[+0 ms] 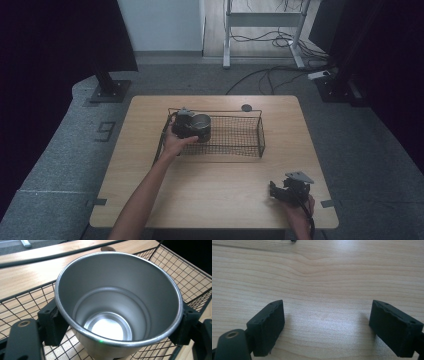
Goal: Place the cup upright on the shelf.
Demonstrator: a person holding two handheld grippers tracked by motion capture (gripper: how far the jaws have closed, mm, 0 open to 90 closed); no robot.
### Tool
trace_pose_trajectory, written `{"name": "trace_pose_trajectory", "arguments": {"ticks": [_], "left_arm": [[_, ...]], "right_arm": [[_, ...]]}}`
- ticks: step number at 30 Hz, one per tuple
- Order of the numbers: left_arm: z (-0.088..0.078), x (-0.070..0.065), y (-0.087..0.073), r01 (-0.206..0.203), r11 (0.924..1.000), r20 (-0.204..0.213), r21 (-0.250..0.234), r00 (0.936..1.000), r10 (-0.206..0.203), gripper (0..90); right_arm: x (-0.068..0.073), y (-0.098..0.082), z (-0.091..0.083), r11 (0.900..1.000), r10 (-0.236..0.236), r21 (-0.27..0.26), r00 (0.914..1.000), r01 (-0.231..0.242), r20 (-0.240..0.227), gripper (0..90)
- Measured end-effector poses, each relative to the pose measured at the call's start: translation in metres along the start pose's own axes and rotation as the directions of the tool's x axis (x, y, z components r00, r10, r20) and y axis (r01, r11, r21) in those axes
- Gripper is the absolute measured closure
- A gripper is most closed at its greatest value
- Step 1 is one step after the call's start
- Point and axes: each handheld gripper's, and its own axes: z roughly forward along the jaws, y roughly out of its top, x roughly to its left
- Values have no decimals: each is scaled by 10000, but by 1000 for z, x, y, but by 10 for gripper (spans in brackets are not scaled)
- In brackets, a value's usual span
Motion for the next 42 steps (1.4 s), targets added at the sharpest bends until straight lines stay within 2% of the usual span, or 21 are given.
{"name": "trace_pose_trajectory", "arguments": {"ticks": [10, 17, 21, 29, 36, 42], "left_arm": [[5, 7, -6, 368, 9987, -20, 339, 9993, -367, 180], [7, 6, -7, 368, 9978, -103, 553, 9993, -363, 179], [11, 4, -8, 215, 9958, -461, 885, 9988, -175, 178], [12, 6, -8, 473, 9930, -239, 1086, 9987, -449, 178], [16, 6, -9, 498, 9862, -504, 1577, 9978, -423, 182], [16, 6, -9, 469, 9858, -521, 1614, 9979, -389, 182]], "right_arm": [[0, 0, 0, 10000, 1, -2, 10000, -1, 1, 128], [0, 0, 0, 10000, -2, -1, 10000, 2, 0, 128], [0, 0, 0, 10000, 0, -1, 10000, 0, -1, 128], [0, 0, 0, 10000, -4, -2, 10000, 4, 0, 128], [0, 0, 0, 10000, -6, -3, 10000, 6, 0, 128], [0, 0, 0, 10000, -1, -7, 10000, 1, 3, 131]]}}
